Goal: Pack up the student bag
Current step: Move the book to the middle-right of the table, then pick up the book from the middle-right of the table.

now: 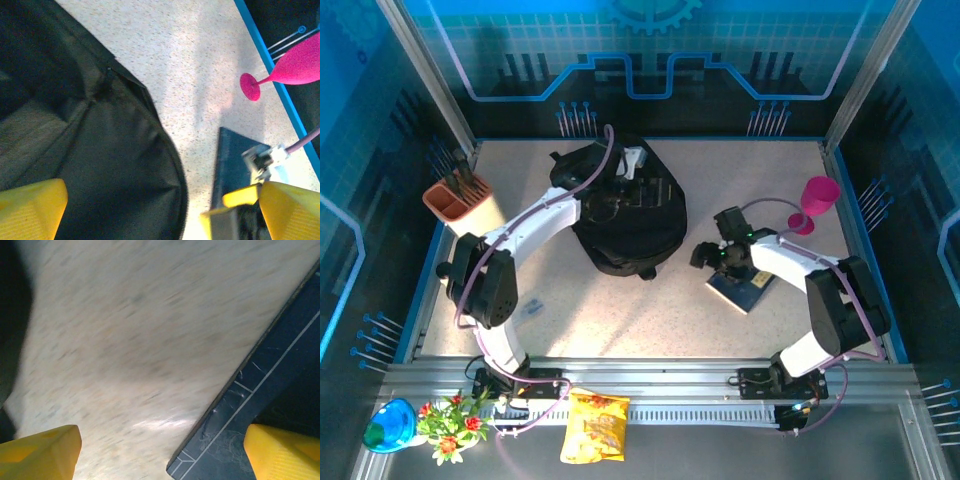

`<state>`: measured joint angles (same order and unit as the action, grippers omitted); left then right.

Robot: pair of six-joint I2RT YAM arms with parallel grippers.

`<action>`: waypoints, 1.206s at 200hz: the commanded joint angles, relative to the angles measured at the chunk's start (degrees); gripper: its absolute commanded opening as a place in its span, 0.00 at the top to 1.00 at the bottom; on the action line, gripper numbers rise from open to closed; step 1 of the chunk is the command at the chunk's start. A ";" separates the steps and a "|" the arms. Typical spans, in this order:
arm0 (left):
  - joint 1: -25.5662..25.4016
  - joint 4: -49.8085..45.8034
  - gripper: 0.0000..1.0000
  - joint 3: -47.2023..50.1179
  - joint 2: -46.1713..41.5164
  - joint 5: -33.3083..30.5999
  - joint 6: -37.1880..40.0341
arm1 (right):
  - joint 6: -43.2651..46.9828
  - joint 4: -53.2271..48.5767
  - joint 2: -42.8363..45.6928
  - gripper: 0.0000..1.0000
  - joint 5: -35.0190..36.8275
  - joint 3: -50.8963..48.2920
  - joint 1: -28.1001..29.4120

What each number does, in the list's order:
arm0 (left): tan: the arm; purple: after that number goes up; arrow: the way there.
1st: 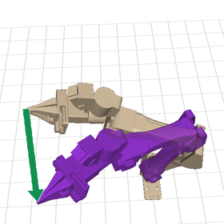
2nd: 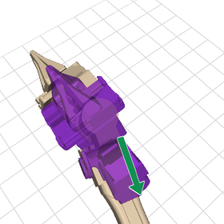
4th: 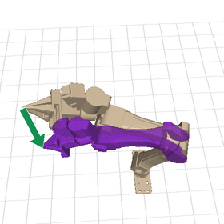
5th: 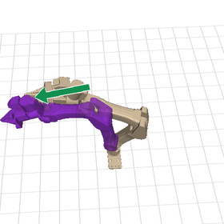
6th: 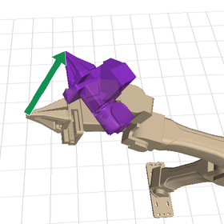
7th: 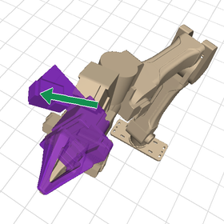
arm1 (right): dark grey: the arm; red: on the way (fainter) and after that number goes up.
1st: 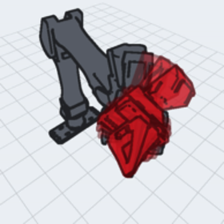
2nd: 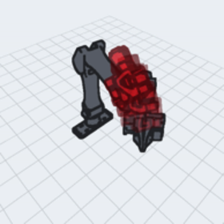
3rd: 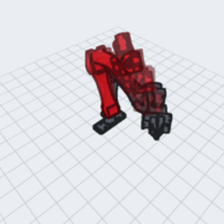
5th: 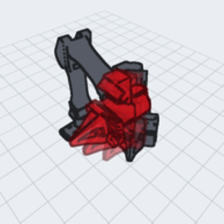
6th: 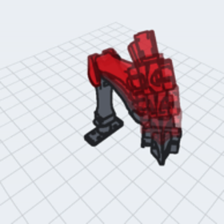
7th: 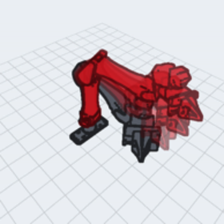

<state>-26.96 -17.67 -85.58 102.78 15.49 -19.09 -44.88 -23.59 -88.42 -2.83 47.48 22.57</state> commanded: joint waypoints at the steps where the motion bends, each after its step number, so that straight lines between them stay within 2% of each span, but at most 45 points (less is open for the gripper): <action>1: -2.10 -2.24 0.01 -4.03 2.67 2.61 -1.74 | -4.07 2.27 0.80 0.17 -5.44 -3.39 4.24; 37: -5.44 -6.34 0.01 -8.97 6.04 2.16 -1.89 | -1.41 1.76 11.04 0.18 1.37 -4.16 1.62; 90: -10.72 -6.98 0.05 -11.89 10.82 3.41 -5.07 | -1.24 -6.62 22.78 0.20 8.79 -7.14 -8.52; 121: -14.42 -9.04 0.09 -14.48 14.98 2.53 -4.36 | -2.06 -11.14 24.78 0.20 10.02 -9.28 -13.38; 161: -17.92 -13.64 0.17 -18.90 20.67 0.37 -2.90 | -3.34 -12.35 22.98 0.24 8.70 -12.07 -15.41; 188: -18.39 -16.32 0.27 -21.61 24.69 0.67 -4.15 | -3.50 -11.08 20.06 0.34 6.86 -13.44 -15.82; 218: -18.51 -19.00 0.40 -24.60 28.63 2.26 -5.86 | -3.39 -10.88 16.87 0.57 6.30 -12.69 -16.30; 241: -18.49 -21.98 0.45 -27.16 31.05 1.79 -6.10 | -3.37 -10.99 15.29 0.68 6.92 -12.04 -16.38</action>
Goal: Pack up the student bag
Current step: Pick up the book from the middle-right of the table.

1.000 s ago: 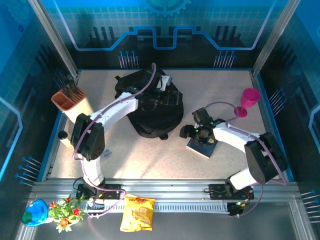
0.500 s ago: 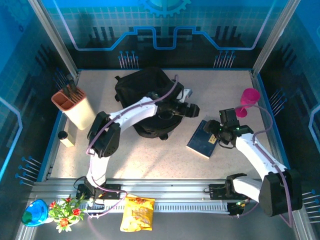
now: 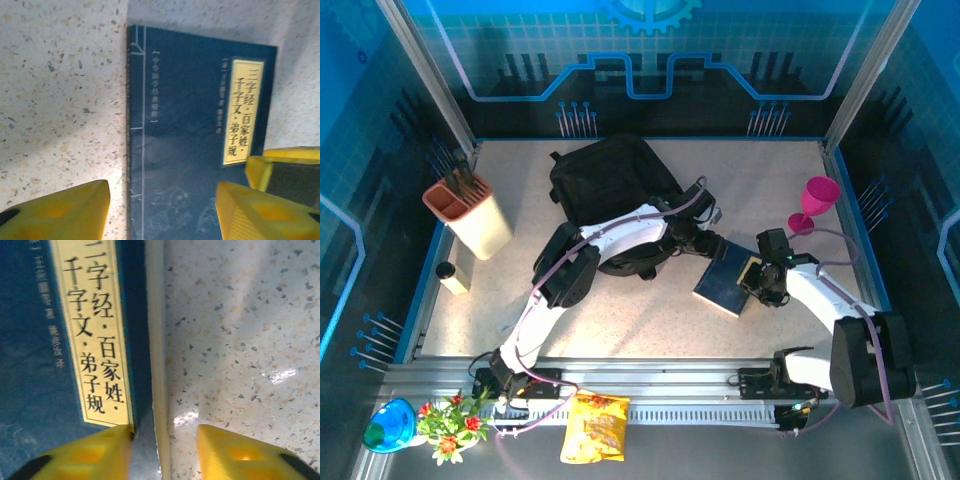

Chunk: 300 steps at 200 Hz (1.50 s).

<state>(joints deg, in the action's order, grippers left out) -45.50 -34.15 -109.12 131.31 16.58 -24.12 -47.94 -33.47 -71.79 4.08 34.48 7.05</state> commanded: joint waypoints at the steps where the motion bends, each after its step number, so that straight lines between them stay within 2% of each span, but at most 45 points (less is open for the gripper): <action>1: 0.05 -5.53 0.45 -3.72 2.63 0.72 -1.05 | -0.31 -1.09 -1.43 0.69 0.04 0.95 -0.83; 51: 0.07 -8.46 0.54 -7.14 6.71 3.25 -2.78 | 1.08 0.02 -4.74 0.81 -1.41 1.97 -1.34; 95: 0.06 -10.14 0.58 -9.02 8.60 3.70 -3.52 | 1.82 1.90 -5.94 0.82 -3.06 2.17 -1.67; 135: 0.14 -12.25 0.56 -11.19 10.62 4.27 -4.45 | 2.04 2.75 -7.02 0.83 -4.08 2.35 -1.99; 163: 0.13 -12.07 0.57 -12.30 11.42 7.84 -4.04 | 1.85 3.44 -7.40 0.84 -4.90 2.46 -2.05; 198: 0.96 -13.35 0.57 -15.97 10.90 15.27 -4.35 | 1.71 4.38 -7.94 0.84 -6.16 2.84 -2.22; 231: 2.84 -7.03 0.61 -13.86 6.97 22.65 -8.76 | 1.56 5.69 -8.02 0.84 -7.14 2.94 -2.67; 300: 3.79 -5.53 0.69 -9.71 6.15 23.02 -9.55 | 5.66 12.70 -8.76 0.84 -12.81 4.62 -3.57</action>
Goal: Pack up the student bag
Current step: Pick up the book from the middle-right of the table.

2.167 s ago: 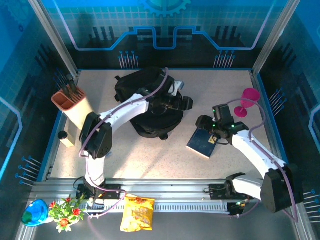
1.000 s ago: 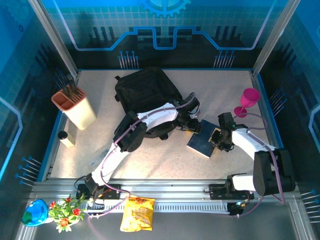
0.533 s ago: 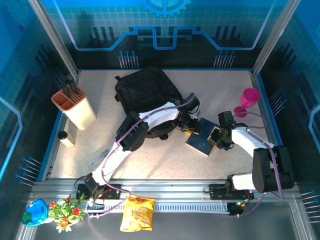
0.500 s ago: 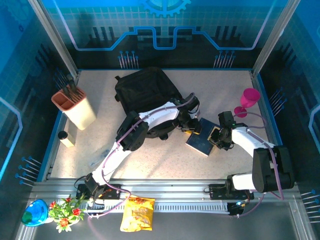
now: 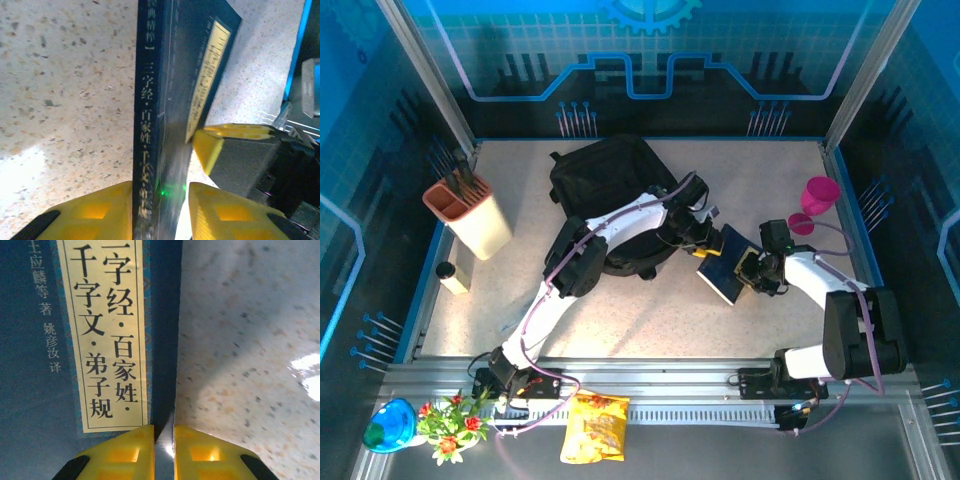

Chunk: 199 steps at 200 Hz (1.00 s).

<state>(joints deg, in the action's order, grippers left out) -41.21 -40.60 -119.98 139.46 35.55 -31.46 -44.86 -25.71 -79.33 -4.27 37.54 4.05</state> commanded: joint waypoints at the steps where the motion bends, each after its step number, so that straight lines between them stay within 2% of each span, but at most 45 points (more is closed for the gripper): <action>1: -0.51 0.90 0.69 1.15 -2.00 3.98 -2.20 | 2.63 5.04 -1.24 0.84 -4.49 1.61 -0.60; 31: 0.11 0.87 0.74 1.25 -2.49 1.66 -2.45 | 3.59 5.82 -2.36 0.84 -4.20 2.94 -1.17; 63: 1.29 1.73 0.84 2.69 -4.90 -1.52 -2.90 | 4.60 5.20 -2.72 0.81 -2.85 4.36 -1.63; 86: 1.90 2.16 0.90 3.15 -7.00 -3.93 -2.81 | 4.78 7.46 -0.90 0.73 -3.89 3.99 -1.88; 116: 2.88 2.79 0.94 3.19 -10.29 -6.45 -2.81 | 2.94 13.75 2.09 0.53 -8.39 2.67 -2.20; 133: 3.67 3.67 0.95 3.30 -12.18 -7.29 -3.12 | 0.35 17.72 3.20 0.46 -12.04 2.46 -2.38; 161: 5.46 6.62 0.95 5.09 -16.34 -8.91 -4.09 | -6.29 26.46 4.60 0.38 -18.20 1.68 -2.49; 199: 8.69 14.68 0.95 11.21 -22.69 -10.04 -7.35 | -13.40 34.38 5.88 0.33 -20.90 1.09 -2.38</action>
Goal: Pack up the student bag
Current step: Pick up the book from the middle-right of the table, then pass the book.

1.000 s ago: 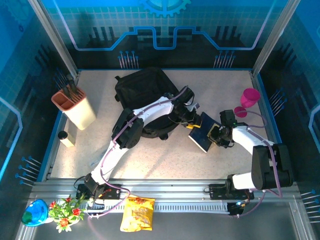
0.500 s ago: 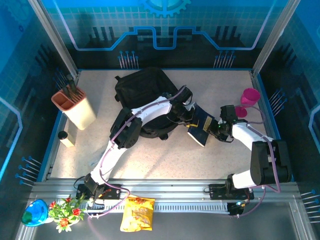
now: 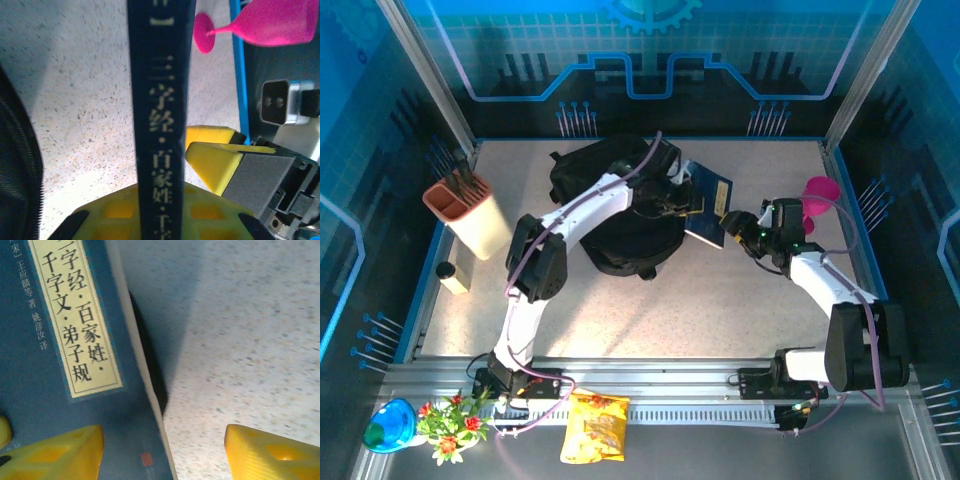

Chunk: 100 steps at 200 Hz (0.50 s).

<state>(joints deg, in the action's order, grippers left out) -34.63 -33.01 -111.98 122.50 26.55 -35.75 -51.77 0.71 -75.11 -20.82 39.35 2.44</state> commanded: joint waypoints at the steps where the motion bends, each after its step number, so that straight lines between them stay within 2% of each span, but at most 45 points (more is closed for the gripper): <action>1: 2.20 7.27 0.95 3.41 -5.89 -1.18 -3.08 | -6.59 8.06 1.69 0.33 -4.38 -0.70 -0.77; 22: 3.77 10.65 0.95 7.30 -9.15 -4.67 -4.32 | -9.10 10.14 1.99 0.31 -4.55 -0.59 0.11; 42: 5.41 16.72 0.95 13.34 -12.25 -7.58 -9.39 | -13.60 14.30 1.04 0.28 -5.05 -0.83 1.84; 73: 5.98 30.37 0.95 24.49 -19.09 -17.66 -18.69 | -27.35 32.80 -4.03 0.26 -7.17 -2.37 4.87; 100: 5.96 38.28 0.95 29.99 -21.61 -20.39 -23.95 | -37.17 44.60 -10.88 0.25 -7.13 -1.04 8.57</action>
<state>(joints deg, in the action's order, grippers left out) -28.45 -8.21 -84.99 105.32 11.49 -52.14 -76.38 29.34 -80.73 -26.28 38.22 7.84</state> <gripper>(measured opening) 0.136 0.745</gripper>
